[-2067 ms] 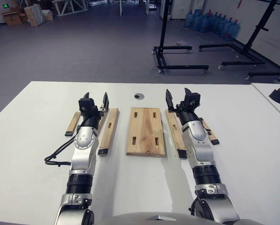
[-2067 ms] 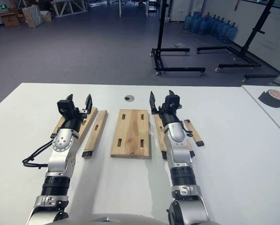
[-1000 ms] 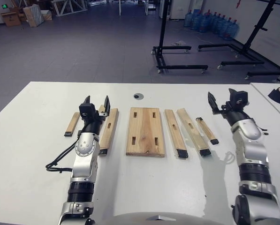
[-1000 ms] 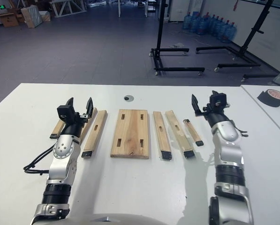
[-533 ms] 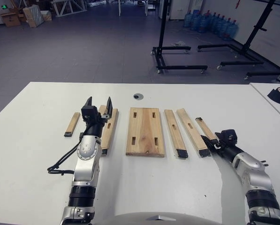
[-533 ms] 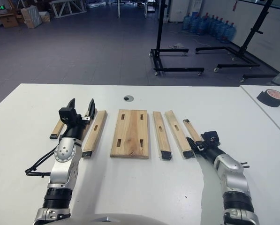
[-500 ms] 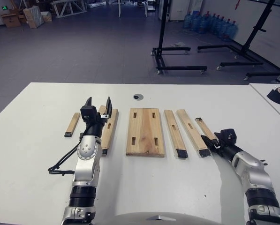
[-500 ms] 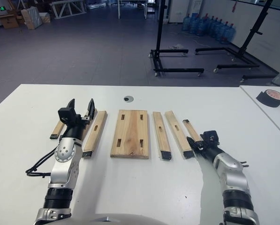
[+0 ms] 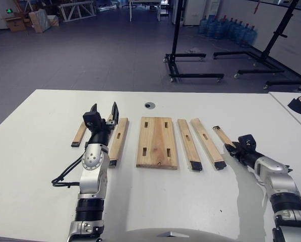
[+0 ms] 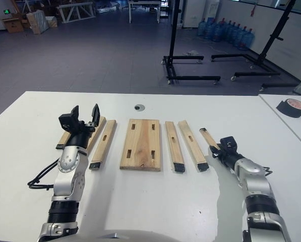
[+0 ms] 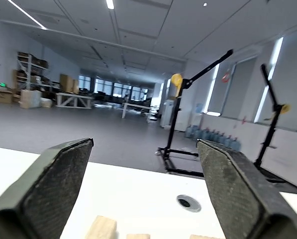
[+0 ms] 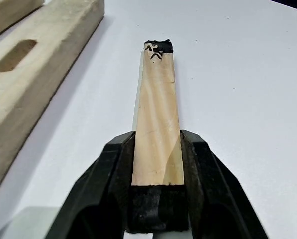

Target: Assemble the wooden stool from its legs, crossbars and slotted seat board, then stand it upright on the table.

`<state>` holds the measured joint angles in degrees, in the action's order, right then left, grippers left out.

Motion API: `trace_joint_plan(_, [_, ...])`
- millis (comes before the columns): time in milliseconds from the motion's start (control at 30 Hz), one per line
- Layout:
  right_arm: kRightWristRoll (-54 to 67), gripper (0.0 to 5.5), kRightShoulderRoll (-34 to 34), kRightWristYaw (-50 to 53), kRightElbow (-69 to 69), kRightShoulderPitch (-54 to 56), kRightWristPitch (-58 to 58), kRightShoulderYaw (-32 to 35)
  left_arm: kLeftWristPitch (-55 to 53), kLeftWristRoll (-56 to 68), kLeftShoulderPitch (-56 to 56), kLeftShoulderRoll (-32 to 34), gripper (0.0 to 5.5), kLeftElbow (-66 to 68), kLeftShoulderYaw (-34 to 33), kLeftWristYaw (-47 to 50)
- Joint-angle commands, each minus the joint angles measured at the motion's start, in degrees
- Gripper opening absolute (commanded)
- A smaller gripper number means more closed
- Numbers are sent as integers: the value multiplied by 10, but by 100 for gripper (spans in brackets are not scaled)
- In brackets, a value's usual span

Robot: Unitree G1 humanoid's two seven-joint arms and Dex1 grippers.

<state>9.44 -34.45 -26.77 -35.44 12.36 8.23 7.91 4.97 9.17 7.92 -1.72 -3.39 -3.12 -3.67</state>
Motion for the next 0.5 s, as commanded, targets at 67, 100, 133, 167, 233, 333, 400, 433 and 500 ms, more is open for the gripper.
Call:
trace_joint_plan(67, [-7,129,26,59,61,59,-24,17,-72,126,44,10,380,16,-17,-91])
trace_joint_plan(100, [4,129,31,50,100,72,-21,17,-108,178,46,9,380,9,-19,-124])
trace_joint_plan(133, [19,129,38,39,138,82,-13,17,-135,222,44,10,380,-2,-17,-157])
trace_joint_plan(167, [35,129,47,22,181,90,-4,11,-165,265,41,14,380,-16,-16,-187])
trace_joint_plan(233, [79,129,73,-12,280,99,23,-14,-234,358,33,23,380,-44,-24,-231])
trace_joint_plan(333, [139,129,108,-48,406,93,68,-54,-334,484,25,34,380,-77,-35,-261])
trace_joint_plan(400, [155,129,118,-66,461,84,87,-82,-376,536,22,36,380,-91,-40,-255])
trace_joint_plan(433, [152,129,120,-70,477,79,90,-95,-392,560,24,35,380,-94,-43,-247])
trace_joint_plan(500, [156,129,125,-76,501,72,103,-111,-419,587,30,35,380,-92,-45,-228])
